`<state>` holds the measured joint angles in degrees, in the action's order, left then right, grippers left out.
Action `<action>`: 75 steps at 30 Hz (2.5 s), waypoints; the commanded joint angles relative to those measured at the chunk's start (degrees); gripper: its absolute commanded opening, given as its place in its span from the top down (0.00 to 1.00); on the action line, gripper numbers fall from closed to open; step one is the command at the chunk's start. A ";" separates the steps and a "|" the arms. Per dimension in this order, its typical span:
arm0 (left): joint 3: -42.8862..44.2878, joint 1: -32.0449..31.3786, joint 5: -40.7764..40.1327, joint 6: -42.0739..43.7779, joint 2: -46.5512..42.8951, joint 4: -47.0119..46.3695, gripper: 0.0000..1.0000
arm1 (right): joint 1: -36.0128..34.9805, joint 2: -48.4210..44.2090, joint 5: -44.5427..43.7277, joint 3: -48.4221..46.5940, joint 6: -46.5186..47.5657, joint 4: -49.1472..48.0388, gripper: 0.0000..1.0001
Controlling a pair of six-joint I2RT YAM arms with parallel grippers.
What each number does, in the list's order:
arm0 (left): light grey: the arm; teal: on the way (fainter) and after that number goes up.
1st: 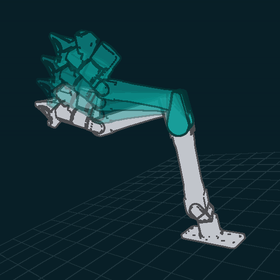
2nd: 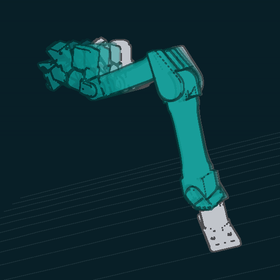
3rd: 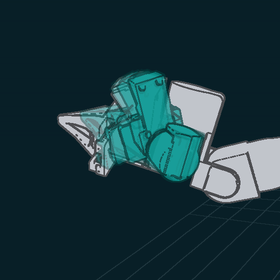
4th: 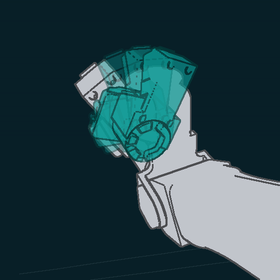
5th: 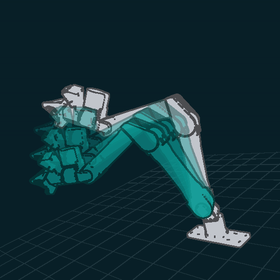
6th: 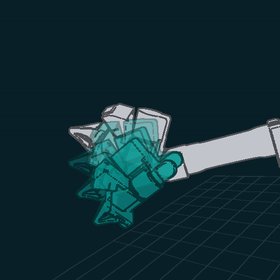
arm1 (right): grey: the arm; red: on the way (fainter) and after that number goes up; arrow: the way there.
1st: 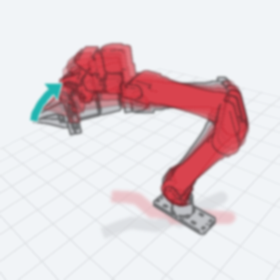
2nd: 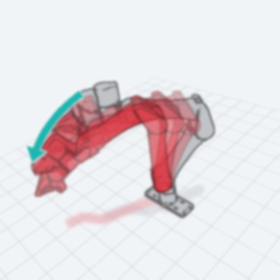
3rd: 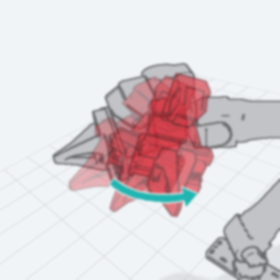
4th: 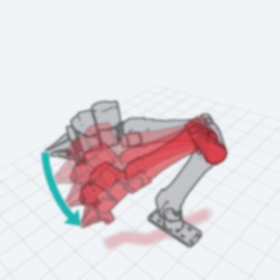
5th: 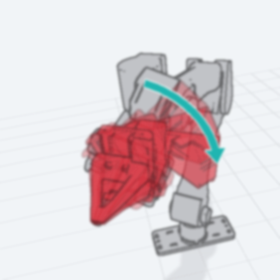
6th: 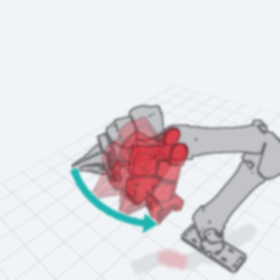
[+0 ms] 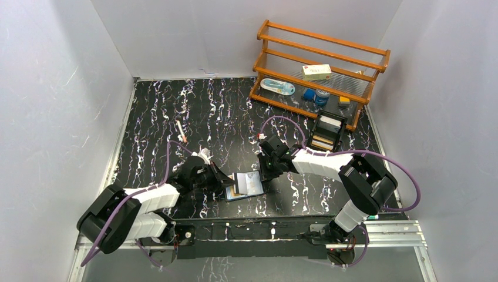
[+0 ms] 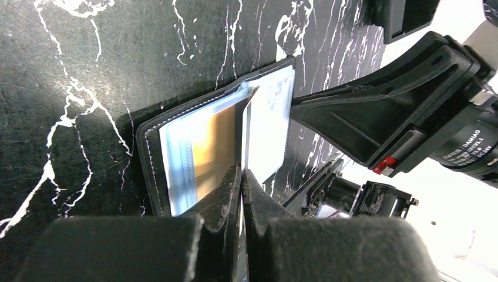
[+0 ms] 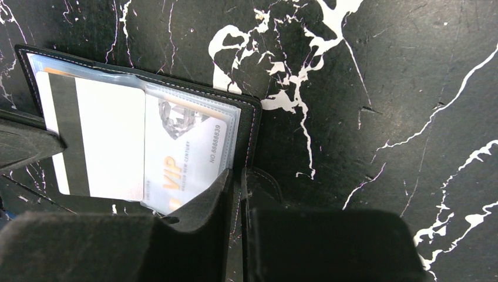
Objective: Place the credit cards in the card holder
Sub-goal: Insert the credit card into the card slot.
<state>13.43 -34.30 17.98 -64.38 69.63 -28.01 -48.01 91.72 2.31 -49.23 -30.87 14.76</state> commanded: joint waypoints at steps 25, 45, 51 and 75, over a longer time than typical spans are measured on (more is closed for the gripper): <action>3.88 -0.40 -4.60 8.31 5.76 0.08 1.00 | -0.86 2.94 1.57 2.74 -1.16 -3.42 0.83; 1.42 -6.49 -12.41 5.64 3.37 -2.16 1.00 | -0.84 3.11 2.09 3.16 -2.19 -4.50 0.83; 2.05 -8.18 -13.64 4.29 7.73 -4.94 1.00 | -0.86 2.68 2.86 4.02 -4.43 -6.14 0.82; 11.29 -12.91 -15.04 4.43 11.25 5.52 0.73 | -0.77 -1.60 3.40 8.32 -11.32 -11.26 0.76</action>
<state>23.18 -46.15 5.17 -60.64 82.04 -27.44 -46.89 88.79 4.95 -42.13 -41.21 3.68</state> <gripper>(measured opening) 0.235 0.222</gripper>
